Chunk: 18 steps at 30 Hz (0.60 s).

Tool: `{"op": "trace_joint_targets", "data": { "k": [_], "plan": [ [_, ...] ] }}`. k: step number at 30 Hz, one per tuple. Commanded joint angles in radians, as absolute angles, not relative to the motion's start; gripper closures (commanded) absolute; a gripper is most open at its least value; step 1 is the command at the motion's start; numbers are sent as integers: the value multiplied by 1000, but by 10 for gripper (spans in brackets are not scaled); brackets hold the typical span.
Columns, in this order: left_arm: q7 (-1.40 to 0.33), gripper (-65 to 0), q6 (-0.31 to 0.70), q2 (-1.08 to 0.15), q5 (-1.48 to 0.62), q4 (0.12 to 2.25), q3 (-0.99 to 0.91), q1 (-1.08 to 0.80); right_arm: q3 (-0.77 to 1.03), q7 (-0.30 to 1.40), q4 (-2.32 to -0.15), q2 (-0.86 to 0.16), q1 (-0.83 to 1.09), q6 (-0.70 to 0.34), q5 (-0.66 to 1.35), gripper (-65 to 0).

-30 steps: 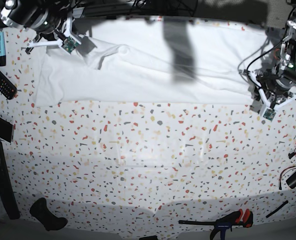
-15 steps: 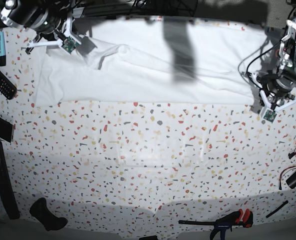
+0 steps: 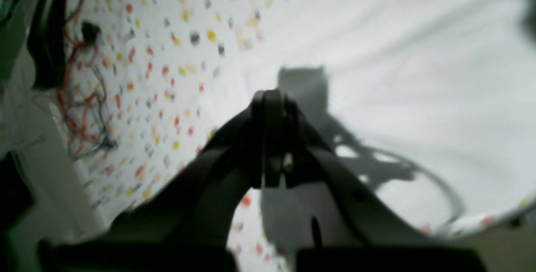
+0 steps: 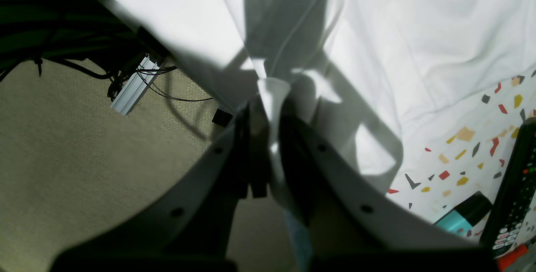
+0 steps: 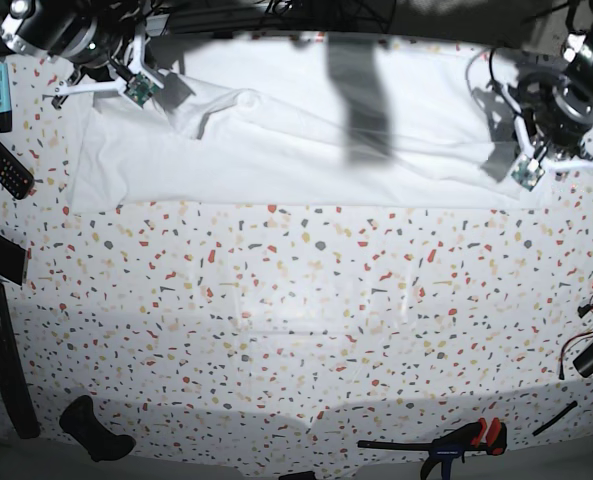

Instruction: Fold the T-shirt properly

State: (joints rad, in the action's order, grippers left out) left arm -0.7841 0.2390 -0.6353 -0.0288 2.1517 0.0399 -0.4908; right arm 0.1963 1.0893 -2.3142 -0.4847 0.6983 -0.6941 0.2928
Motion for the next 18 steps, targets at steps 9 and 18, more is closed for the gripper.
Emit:
{"op": "trace_joint_targets", "data": {
  "k": [9, 18],
  "plan": [
    [-664, 0, 143, -649, 48, 2165, 32, -486, 202, 1078, -2329, -495, 701, -698, 298, 0],
    [-815, -215, 242, -648, -283, 1874, 33, -196, 202, 1079, -2329, -495, 701, -698, 299, 0]
  ]
}}
